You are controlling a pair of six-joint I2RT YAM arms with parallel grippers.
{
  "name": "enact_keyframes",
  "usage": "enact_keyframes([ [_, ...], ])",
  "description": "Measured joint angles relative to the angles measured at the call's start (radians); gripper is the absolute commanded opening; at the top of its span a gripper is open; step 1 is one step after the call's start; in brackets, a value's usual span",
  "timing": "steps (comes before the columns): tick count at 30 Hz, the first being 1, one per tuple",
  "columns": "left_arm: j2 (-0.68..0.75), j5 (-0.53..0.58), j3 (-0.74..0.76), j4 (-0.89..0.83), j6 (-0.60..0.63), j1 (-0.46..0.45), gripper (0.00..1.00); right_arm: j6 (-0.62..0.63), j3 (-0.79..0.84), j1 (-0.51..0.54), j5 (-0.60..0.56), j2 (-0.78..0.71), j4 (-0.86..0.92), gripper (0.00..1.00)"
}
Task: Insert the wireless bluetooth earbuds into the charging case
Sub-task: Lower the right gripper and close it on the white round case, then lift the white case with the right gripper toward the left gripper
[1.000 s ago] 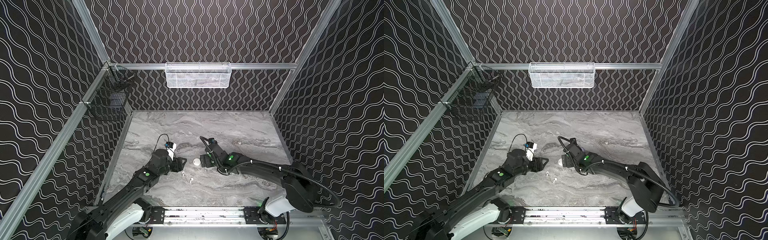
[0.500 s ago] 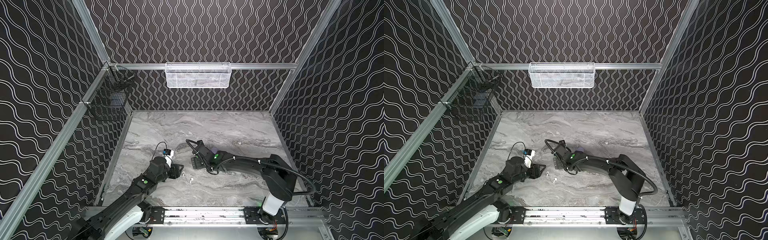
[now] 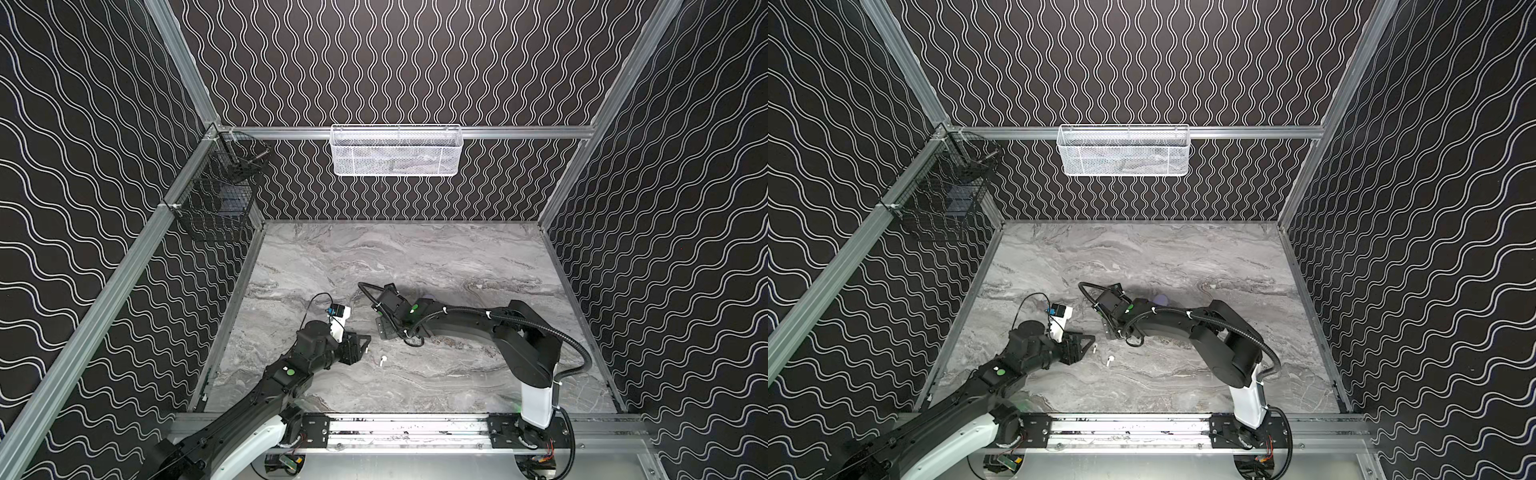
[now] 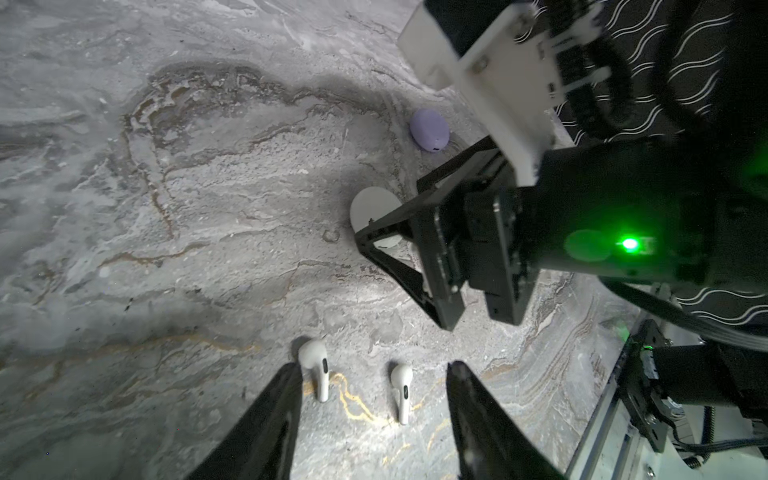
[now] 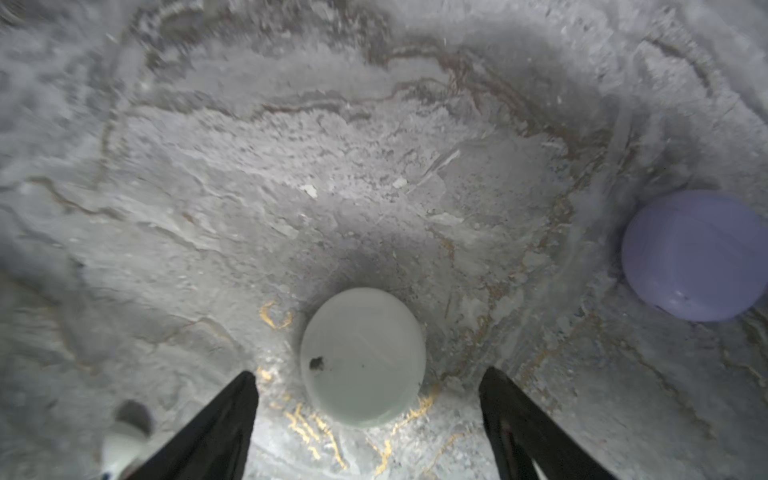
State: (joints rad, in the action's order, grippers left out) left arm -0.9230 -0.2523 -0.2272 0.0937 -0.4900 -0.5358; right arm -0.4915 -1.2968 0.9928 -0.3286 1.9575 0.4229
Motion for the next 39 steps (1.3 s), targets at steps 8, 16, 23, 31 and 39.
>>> enact_keyframes([
  [8, 0.042, -0.04, 0.013, 0.03, 0.019, 0.0, 0.6, 0.007, -0.06, 0.0, -0.003, 0.057, 0.025, 0.79],
  [16, 0.038, -0.058, 0.013, 0.035, 0.022, 0.0, 0.6, 0.014, -0.084, 0.0, -0.012, 0.079, 0.044, 0.7],
  [23, 0.029, -0.058, 0.013, 0.04, 0.022, 0.0, 0.61, 0.014, -0.081, 0.0, -0.013, 0.082, 0.046, 0.66],
  [31, 0.03, -0.058, 0.013, 0.04, 0.022, 0.0, 0.61, 0.014, -0.078, 0.0, -0.013, 0.087, 0.046, 0.56],
  [39, 0.025, -0.058, 0.013, 0.04, 0.022, 0.0, 0.61, 0.014, -0.055, 0.0, -0.022, 0.072, 0.034, 0.38],
])
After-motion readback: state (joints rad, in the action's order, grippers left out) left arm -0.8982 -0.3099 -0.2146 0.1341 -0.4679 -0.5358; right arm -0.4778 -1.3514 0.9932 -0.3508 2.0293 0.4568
